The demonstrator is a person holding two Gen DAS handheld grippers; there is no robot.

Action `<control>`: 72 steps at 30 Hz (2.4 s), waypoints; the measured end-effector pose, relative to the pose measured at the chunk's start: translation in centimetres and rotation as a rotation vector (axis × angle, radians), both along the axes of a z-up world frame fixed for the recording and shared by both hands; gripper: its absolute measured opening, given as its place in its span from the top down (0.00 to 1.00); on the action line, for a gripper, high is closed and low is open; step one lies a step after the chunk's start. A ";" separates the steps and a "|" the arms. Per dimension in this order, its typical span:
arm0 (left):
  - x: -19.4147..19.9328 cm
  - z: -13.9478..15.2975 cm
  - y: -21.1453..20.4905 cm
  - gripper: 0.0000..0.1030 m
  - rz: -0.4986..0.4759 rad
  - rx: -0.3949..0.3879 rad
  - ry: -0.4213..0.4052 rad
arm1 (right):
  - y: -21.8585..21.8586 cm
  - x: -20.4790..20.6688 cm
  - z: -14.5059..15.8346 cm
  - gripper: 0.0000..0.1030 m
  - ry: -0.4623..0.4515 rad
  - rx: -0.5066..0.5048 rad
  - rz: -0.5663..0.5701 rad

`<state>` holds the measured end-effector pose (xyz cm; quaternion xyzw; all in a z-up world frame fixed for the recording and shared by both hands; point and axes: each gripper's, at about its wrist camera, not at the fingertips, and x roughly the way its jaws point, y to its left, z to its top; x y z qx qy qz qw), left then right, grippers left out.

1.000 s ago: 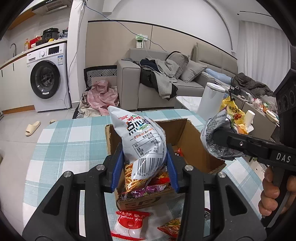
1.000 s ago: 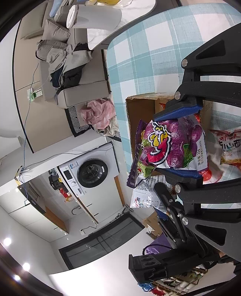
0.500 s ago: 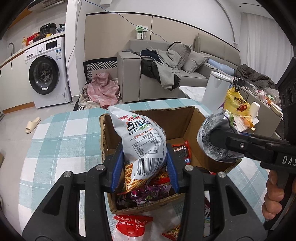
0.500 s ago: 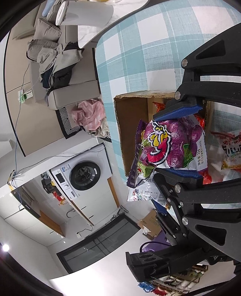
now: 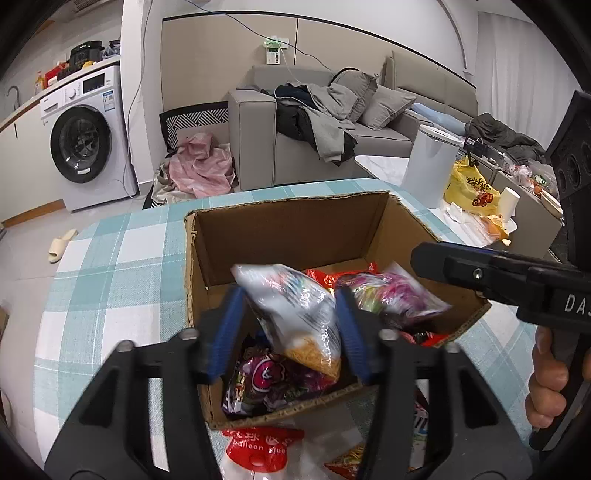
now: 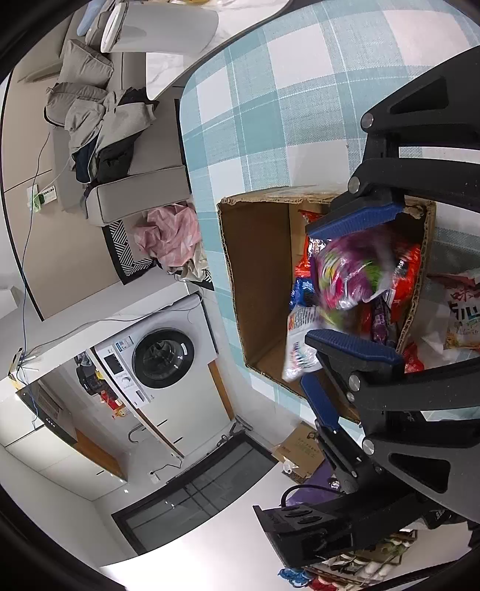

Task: Organize snacks
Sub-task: 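Open both tools to drop the noodle bag and grape bag into the box, then move both tools back down to the remaining snacks beside the box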

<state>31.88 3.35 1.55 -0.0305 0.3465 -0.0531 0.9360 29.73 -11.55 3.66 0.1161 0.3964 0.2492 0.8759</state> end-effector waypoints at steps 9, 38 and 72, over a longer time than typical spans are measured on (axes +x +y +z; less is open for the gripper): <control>-3.4 1.5 1.3 0.15 -0.010 -0.080 -0.021 | -1.3 -2.2 1.2 0.03 -0.036 -0.005 0.012; -16.5 2.4 3.6 0.01 0.047 0.001 -0.149 | -2.4 -11.6 1.5 0.00 -0.156 -0.038 0.082; -12.4 -5.0 4.1 0.01 0.052 0.013 0.072 | 1.7 -10.1 -5.9 0.00 0.058 -0.188 0.172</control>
